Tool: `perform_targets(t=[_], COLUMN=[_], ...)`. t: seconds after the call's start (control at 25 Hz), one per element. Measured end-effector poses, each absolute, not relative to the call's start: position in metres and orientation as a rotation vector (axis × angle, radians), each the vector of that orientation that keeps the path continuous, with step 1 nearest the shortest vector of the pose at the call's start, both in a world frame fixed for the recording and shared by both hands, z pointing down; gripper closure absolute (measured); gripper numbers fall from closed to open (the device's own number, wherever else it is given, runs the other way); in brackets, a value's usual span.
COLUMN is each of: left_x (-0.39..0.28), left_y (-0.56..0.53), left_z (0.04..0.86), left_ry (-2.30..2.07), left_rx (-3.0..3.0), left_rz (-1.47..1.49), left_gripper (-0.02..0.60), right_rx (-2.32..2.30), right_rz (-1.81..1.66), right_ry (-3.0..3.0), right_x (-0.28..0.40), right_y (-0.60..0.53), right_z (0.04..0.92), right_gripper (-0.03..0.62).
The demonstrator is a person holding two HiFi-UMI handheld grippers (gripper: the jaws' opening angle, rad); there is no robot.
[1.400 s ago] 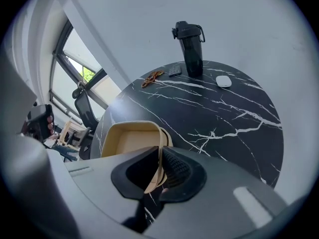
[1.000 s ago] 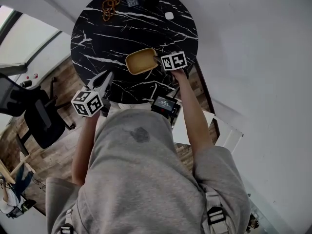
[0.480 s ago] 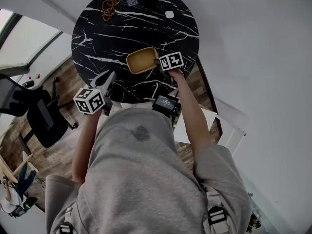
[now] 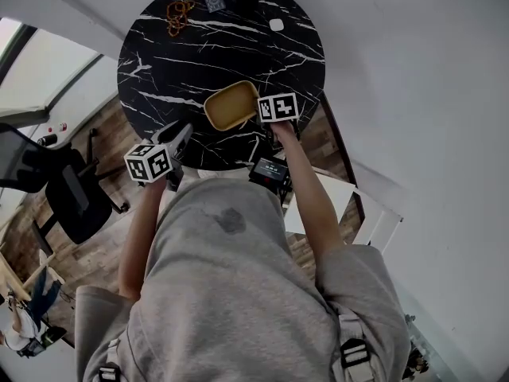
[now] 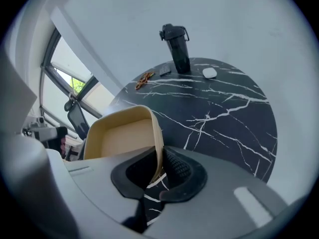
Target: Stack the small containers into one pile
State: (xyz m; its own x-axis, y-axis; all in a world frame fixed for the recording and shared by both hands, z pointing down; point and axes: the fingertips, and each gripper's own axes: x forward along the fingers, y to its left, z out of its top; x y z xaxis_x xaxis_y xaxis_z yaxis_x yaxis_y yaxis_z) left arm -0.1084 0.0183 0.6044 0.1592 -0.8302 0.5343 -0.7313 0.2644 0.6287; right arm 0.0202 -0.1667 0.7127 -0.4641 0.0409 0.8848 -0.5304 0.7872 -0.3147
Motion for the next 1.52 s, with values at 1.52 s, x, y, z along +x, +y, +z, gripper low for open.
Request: perform_targets(t=[1.52], left_x=[-0.119], left_y=[0.022], left_z=[0.611], left_ry=[-1.813], left_rx=[1.563], left_rz=[-0.029], left_gripper=[0.535], right_rx=[0.266], right_rz=[0.214], right_ry=[-2.585], right_x=[0.012], right_y=[-0.124], right_z=[0.555], right_gripper=[0.514])
